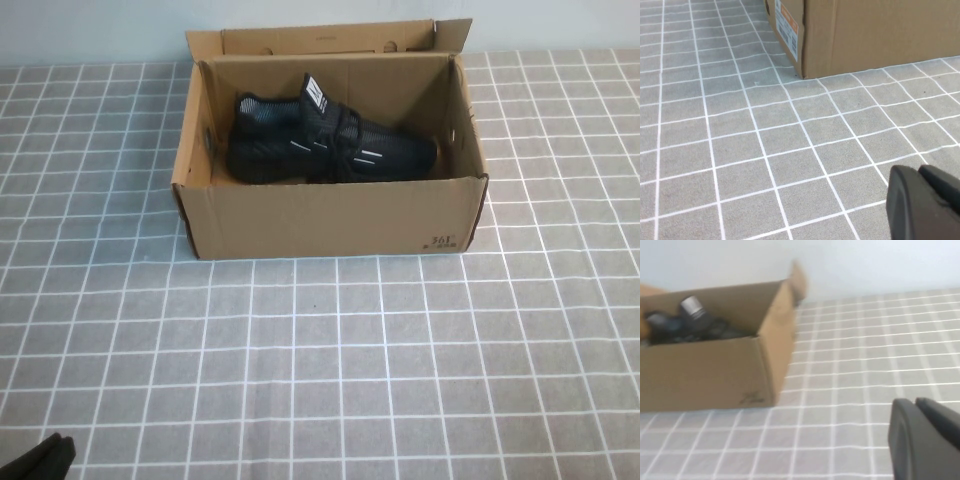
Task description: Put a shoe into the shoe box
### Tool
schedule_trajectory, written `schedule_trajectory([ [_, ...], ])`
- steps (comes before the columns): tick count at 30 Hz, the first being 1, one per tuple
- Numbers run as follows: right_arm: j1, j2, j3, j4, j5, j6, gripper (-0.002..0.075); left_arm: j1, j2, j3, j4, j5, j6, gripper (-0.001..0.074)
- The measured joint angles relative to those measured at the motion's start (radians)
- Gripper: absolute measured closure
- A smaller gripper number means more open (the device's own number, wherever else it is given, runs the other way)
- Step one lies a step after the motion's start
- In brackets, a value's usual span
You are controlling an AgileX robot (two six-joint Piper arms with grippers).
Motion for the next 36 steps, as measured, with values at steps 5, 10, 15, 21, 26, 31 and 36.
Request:
schedule_trajectory([
  [5,-0.059,-0.031,0.01,0.002,-0.014,0.0,0.0742,0.0,0.0,0.0,0.0,0.0,0.0,0.0736],
  [10,-0.063,-0.083,0.146,-0.011,-0.247,-0.002,0.0742,0.0,0.0,0.0,0.0,0.003,0.0,0.0736],
  [15,-0.063,-0.129,0.218,-0.013,-0.313,-0.002,0.0742,0.0,0.0,0.0,0.0,0.004,0.0,0.0736],
  [21,-0.063,-0.16,0.218,-0.015,-0.101,-0.002,0.0743,0.0,-0.002,0.0,0.0,0.013,0.0,0.0736],
  [26,-0.063,-0.16,0.218,-0.024,0.05,-0.005,0.0742,0.0,-0.002,0.0,0.0,0.018,0.0,0.0736],
  [31,-0.063,-0.16,0.218,-0.026,0.062,-0.005,0.0743,0.0,-0.002,0.0,0.0,0.018,0.0,0.0736],
  [36,-0.063,-0.16,0.218,-0.028,0.063,-0.005,0.0742,0.0,-0.002,0.0,0.0,0.018,0.0,0.0736],
])
